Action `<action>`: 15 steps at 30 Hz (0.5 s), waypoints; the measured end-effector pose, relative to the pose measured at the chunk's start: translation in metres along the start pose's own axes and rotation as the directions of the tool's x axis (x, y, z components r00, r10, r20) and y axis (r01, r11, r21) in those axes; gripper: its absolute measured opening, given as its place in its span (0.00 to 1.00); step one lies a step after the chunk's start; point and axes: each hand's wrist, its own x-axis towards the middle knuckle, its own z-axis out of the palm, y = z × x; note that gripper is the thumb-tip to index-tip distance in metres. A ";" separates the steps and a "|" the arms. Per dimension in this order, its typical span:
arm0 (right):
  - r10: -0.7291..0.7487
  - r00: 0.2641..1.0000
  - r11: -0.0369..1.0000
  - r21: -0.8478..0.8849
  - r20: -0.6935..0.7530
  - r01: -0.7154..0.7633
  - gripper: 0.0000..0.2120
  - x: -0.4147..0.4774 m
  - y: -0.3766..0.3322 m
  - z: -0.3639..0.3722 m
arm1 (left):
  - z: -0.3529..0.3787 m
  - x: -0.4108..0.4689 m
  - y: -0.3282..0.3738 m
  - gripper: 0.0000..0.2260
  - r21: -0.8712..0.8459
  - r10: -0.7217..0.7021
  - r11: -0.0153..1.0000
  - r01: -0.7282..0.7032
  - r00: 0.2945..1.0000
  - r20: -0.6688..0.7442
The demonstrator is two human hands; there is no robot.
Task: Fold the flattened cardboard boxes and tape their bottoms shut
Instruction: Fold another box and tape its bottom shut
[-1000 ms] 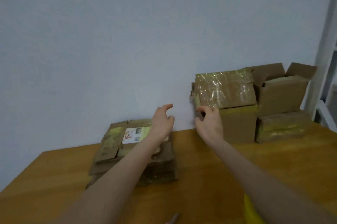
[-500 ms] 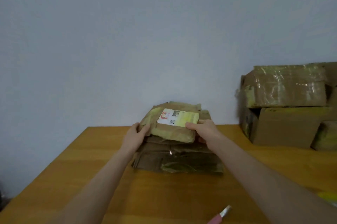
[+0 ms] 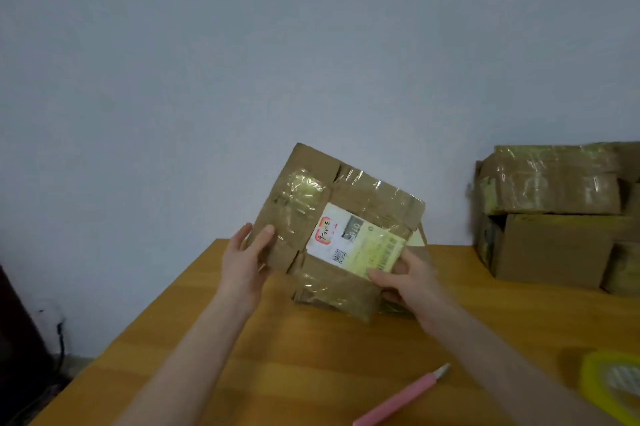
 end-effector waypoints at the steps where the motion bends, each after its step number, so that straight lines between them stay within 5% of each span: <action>1: -0.050 0.999 0.997 -0.066 0.020 0.051 0.19 -0.010 0.001 -0.004 | -0.010 -0.014 0.002 0.22 0.111 0.052 0.993 -0.049 0.998 -0.022; 4: -0.147 0.984 0.932 -0.320 0.100 0.172 0.17 -0.035 0.008 -0.006 | -0.037 -0.057 -0.009 0.18 0.431 0.198 0.880 -0.202 0.979 0.053; 6: -0.158 0.979 0.848 -0.491 0.127 0.200 0.20 -0.048 0.020 0.002 | -0.050 -0.080 -0.024 0.18 0.496 0.200 0.839 -0.223 0.975 0.099; 11: -0.133 0.987 0.912 -0.379 0.095 0.160 0.36 -0.070 0.044 0.038 | -0.065 -0.099 -0.059 0.59 0.506 0.123 0.833 -0.225 0.966 0.228; 15: -0.281 0.957 0.816 -0.508 0.071 0.277 0.43 -0.077 0.048 0.058 | -0.057 -0.095 -0.056 0.56 0.463 0.188 0.826 -0.322 0.932 0.311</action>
